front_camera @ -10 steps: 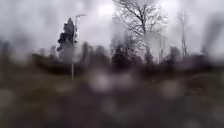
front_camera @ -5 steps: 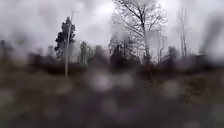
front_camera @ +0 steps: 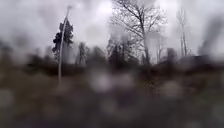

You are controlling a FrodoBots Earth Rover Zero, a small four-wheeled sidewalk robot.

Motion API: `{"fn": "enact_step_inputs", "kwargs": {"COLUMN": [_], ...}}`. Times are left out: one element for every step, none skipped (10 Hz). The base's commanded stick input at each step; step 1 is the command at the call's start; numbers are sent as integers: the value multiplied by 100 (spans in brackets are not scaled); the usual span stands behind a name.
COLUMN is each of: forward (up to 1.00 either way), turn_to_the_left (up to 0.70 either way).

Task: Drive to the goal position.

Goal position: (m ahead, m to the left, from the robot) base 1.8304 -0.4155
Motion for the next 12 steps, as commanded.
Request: {"fn": "enact_step_inputs", "kwargs": {"forward": [100, 100, 100, 100, 100, 100, 100, 100, 100, 100, 100, 100], "turn_to_the_left": [0, 0, 0, 0, 0, 0, 4, 11, 18, 25, 32, 39]}}
